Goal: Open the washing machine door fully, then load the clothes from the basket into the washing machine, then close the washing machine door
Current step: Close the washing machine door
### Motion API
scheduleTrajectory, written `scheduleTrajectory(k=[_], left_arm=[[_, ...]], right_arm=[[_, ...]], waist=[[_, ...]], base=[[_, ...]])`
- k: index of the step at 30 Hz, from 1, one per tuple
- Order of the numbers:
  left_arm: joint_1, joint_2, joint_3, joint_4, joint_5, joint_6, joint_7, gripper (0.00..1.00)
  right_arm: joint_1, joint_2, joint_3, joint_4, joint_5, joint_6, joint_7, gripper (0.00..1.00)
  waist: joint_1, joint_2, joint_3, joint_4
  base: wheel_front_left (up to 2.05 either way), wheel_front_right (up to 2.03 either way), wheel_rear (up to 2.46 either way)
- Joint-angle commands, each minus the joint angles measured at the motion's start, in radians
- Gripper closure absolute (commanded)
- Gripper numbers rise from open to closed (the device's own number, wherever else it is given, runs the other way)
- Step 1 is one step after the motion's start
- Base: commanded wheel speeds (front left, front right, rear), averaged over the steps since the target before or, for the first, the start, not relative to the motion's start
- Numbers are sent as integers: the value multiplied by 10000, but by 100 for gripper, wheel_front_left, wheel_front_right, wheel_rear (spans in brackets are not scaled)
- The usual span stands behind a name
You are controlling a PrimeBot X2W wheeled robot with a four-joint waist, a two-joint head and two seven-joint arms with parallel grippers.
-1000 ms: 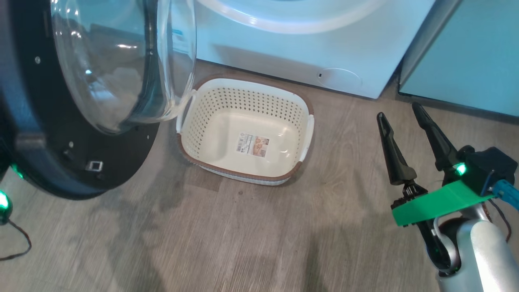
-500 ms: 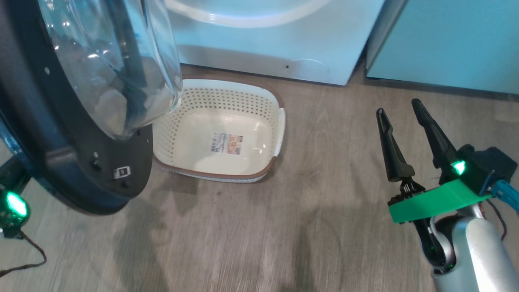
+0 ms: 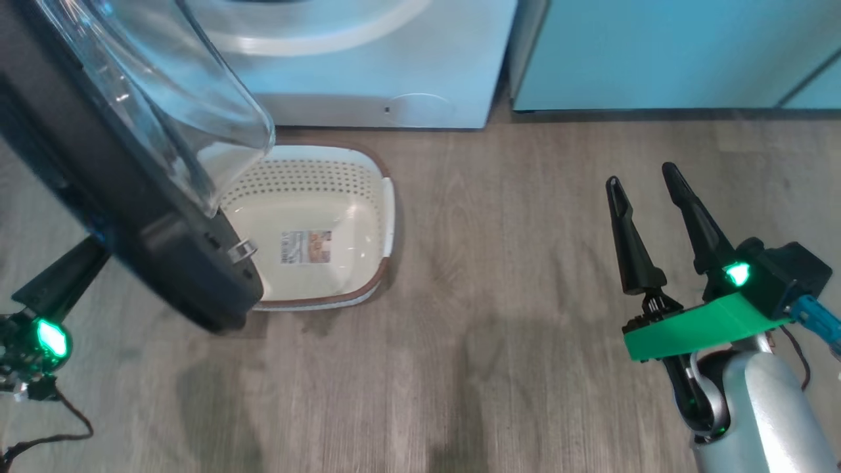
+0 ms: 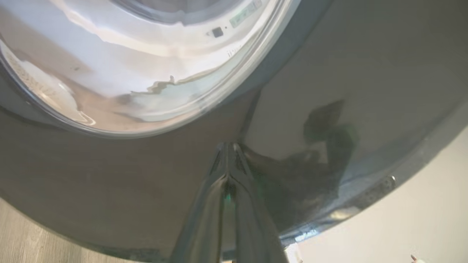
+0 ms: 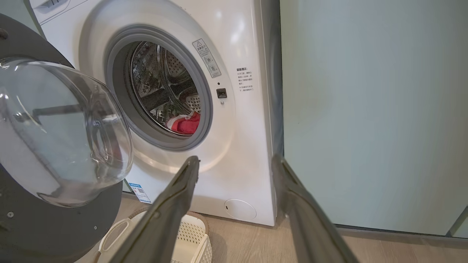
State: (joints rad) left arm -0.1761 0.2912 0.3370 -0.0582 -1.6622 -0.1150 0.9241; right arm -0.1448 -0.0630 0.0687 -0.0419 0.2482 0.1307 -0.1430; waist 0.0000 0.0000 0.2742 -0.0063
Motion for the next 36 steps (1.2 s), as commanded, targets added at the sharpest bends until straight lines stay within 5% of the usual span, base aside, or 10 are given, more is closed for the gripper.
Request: scheduleTrajectory(k=[1, 21, 36], left_arm=[[-213, 245, 298, -411, -47, 41, 113, 100], [-1745, 864, 244, -958, -167, 1052, 277, 100], [-4105, 1674, 192, 334, 1, 1940, 56, 100]], right_arm=[[-263, 90, 225, -306, 108, 0, -149, 0], [-443, 126, 560, 315, 927, 0, -917, 0], [-745, 127, 828, 674, 1652, 0, -1182, 0]], waist=[[0, 0, 8, -222], [0, 0, 799, -2741], [0, 0, 1502, -4258]], base=[[0, 0, 0], [0, 0, 0], [0, 0, 0]])
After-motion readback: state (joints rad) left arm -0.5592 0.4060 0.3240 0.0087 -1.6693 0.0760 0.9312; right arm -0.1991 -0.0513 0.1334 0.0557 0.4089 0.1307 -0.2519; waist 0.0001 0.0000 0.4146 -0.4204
